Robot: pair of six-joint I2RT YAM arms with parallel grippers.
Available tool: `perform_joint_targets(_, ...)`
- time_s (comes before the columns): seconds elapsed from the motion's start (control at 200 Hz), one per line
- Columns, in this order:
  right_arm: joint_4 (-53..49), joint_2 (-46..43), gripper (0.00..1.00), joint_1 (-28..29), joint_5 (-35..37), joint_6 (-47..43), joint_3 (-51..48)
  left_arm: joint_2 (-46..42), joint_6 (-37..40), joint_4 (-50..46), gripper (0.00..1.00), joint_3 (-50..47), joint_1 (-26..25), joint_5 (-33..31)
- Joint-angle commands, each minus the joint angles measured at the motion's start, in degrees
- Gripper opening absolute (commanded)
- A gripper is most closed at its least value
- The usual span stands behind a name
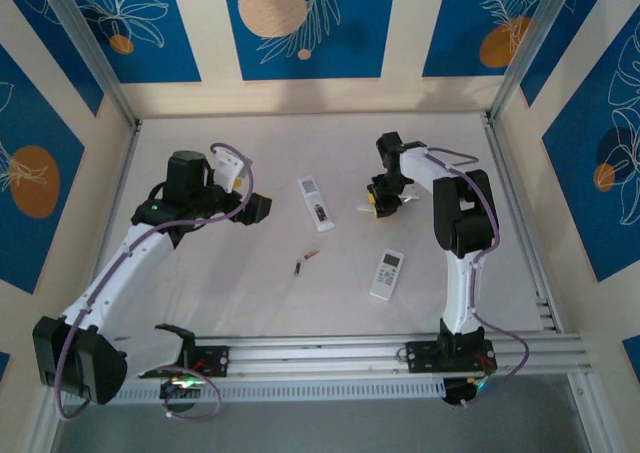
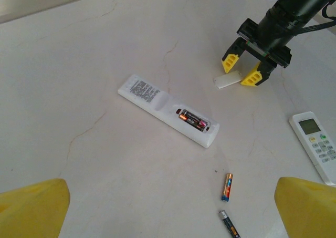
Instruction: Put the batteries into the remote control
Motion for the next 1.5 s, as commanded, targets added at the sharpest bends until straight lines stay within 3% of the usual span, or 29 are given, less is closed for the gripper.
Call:
perform_joint_targets(0.0,-2.9,1.7,0.4,-0.7,-0.2,0.3,0.4,-0.1,0.3,0.2,1.0,-0.3,-0.8,0.2)
perform_joint_targets(0.405,-1.1,-2.6,0.28,-1.2,2.2,-8.1,-1.8,0.0,0.4,0.2,1.0,-0.2,-0.7,0.0)
perform_joint_targets(0.63,1.7,-7.3,0.25,-0.5,6.4,-19.7,-3.0,0.0,0.4,0.2,1.0,-0.3,-0.7,-0.1)
perform_joint_targets(0.875,6.7,-12.8,0.24,3.6,8.0,-43.3,-3.1,0.0,0.6,0.4,1.0,-0.5,-0.7,0.3)
perform_joint_targets(1.155,11.4,-15.5,0.24,15.4,12.5,-75.4,-2.8,-0.8,1.1,1.1,1.0,-1.0,-0.7,0.0)
perform_joint_targets(1.296,9.5,-13.7,0.3,15.8,13.5,-76.1,-0.7,-1.0,1.3,1.2,1.0,-1.3,-0.8,-0.5)
perform_joint_targets(1.496,7.0,-15.2,0.38,11.5,10.9,-75.1,0.3,-0.6,1.2,1.0,1.0,-1.0,-0.8,-0.5)
